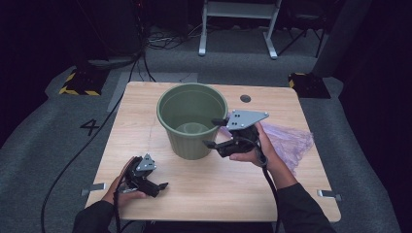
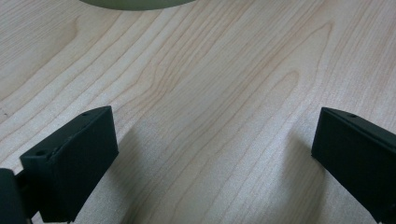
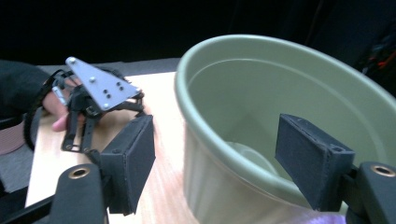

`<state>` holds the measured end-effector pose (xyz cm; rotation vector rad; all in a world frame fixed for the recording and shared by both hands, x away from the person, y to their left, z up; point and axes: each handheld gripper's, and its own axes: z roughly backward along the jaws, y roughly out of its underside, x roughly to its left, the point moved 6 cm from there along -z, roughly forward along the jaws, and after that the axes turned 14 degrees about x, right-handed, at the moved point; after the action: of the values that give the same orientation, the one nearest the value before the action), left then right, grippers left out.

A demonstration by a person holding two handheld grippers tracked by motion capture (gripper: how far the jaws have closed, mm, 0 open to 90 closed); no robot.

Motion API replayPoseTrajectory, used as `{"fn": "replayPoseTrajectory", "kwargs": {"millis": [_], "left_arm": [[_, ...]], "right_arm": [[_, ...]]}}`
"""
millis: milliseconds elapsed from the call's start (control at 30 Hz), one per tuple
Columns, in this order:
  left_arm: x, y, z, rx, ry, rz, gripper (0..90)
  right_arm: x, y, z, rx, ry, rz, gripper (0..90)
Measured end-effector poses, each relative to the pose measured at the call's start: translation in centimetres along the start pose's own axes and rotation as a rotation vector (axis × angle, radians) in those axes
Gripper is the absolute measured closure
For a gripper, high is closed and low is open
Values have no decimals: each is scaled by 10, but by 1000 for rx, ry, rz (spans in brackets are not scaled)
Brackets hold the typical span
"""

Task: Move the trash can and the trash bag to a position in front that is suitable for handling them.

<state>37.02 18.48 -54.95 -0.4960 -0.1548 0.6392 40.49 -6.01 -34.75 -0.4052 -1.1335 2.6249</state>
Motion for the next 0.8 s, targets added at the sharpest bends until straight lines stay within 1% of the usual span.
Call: {"fn": "replayPoseTrajectory", "kwargs": {"millis": [33, 167, 267, 300, 433, 467, 500, 533, 567, 633, 667, 733, 800], "left_arm": [[0, 0, 0, 0, 0, 0, 0], [0, 0, 0, 0, 0, 0, 0], [0, 0, 0, 0, 0, 0, 0], [0, 0, 0, 0, 0, 0, 0], [0, 0, 0, 0, 0, 0, 0], [0, 0, 0, -1, 0, 1, 0], [0, 0, 0, 0, 0, 0, 0], [0, 0, 0, 0, 0, 0, 0], [0, 0, 0, 0, 0, 1, 0], [0, 0, 0, -1, 0, 1, 0], [0, 0, 0, -1, 1, 1, 0], [0, 0, 0, 0, 0, 0, 0], [0, 0, 0, -1, 0, 1, 0]], "right_arm": [[1, -1, -5, 13, -14, -2, 299], [3, -1, -17, 47, -27, 10, 345], [4, -3, -24, 65, -39, 21, 420], [5, -4, -26, 68, -30, 34, 442], [7, -8, -31, 68, -39, 51, 548], [7, -10, -34, 83, -50, 72, 608], [7, -10, -34, 83, -50, 72, 608], [7, -11, -35, 96, -51, 77, 636], [7, -13, -37, 112, -62, 85, 650], [7, -16, -41, 136, -62, 106, 705], [7, -17, -42, 145, -65, 116, 713], [8, -20, -43, 150, -81, 125, 742], [10, -22, -42, 146, -85, 133, 760]]}}
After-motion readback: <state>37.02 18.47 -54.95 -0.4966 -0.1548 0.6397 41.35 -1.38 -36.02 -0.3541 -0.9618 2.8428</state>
